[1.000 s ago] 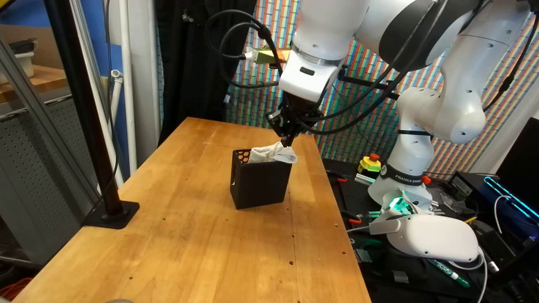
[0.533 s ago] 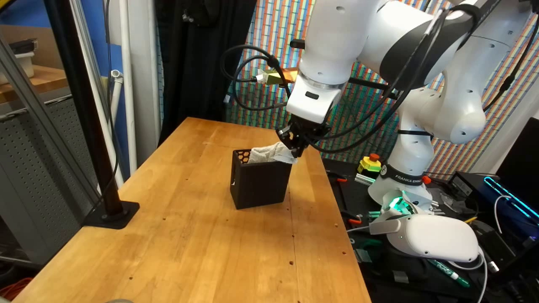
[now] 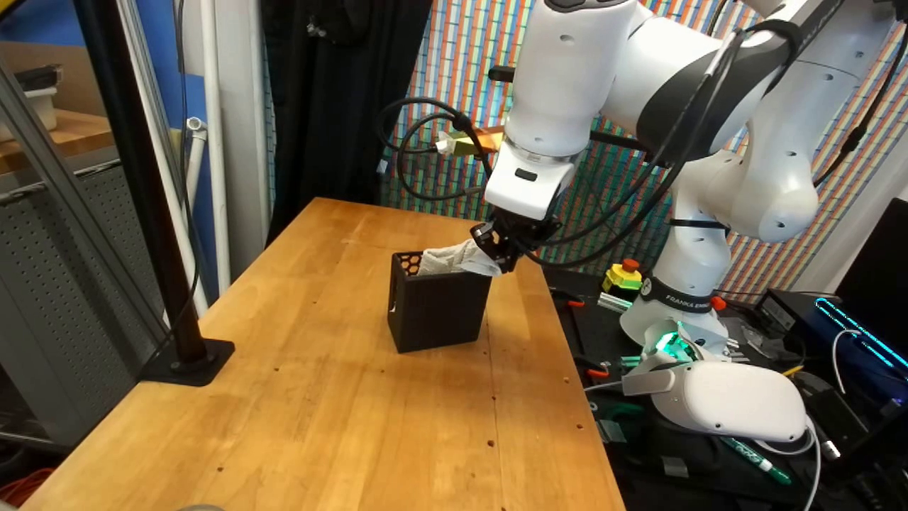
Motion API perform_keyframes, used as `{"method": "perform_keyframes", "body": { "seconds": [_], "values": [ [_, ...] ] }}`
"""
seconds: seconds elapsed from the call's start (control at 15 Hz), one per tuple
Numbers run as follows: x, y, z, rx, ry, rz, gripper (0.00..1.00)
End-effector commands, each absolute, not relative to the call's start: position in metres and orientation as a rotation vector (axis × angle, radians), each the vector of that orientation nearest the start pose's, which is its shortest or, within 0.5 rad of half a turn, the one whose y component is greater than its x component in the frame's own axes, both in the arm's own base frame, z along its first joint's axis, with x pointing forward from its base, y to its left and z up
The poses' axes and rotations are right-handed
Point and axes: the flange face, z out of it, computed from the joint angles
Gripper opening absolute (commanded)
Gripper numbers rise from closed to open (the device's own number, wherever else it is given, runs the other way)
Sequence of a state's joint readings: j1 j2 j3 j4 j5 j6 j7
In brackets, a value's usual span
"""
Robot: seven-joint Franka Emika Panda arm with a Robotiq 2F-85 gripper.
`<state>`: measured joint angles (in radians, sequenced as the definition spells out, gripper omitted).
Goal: Place the white towel inside the black basket
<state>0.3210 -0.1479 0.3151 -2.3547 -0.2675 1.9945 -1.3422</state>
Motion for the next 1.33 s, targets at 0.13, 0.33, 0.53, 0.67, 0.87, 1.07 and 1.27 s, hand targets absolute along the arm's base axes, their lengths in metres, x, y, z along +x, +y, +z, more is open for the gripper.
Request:
{"method": "perform_keyframes", "body": {
  "seconds": [0.13, 0.33, 0.53, 0.67, 0.87, 1.07, 1.27],
  "values": [
    [0.380, 0.250, 0.356, 1.520, 2.599, -0.457, 0.09],
    [0.382, 0.248, 0.355, 1.511, 2.572, -0.462, 0.09],
    [0.382, 0.250, 0.364, 1.440, 2.521, -0.491, 0.09],
    [0.384, 0.251, 0.372, 1.389, 2.486, -0.497, 0.09],
    [0.387, 0.253, 0.380, 1.337, 2.448, -0.458, 0.09],
    [0.391, 0.256, 0.384, 1.316, 2.423, -0.400, 0.09],
    [0.394, 0.261, 0.385, 1.313, 2.421, -0.295, 0.09]
  ]
}}
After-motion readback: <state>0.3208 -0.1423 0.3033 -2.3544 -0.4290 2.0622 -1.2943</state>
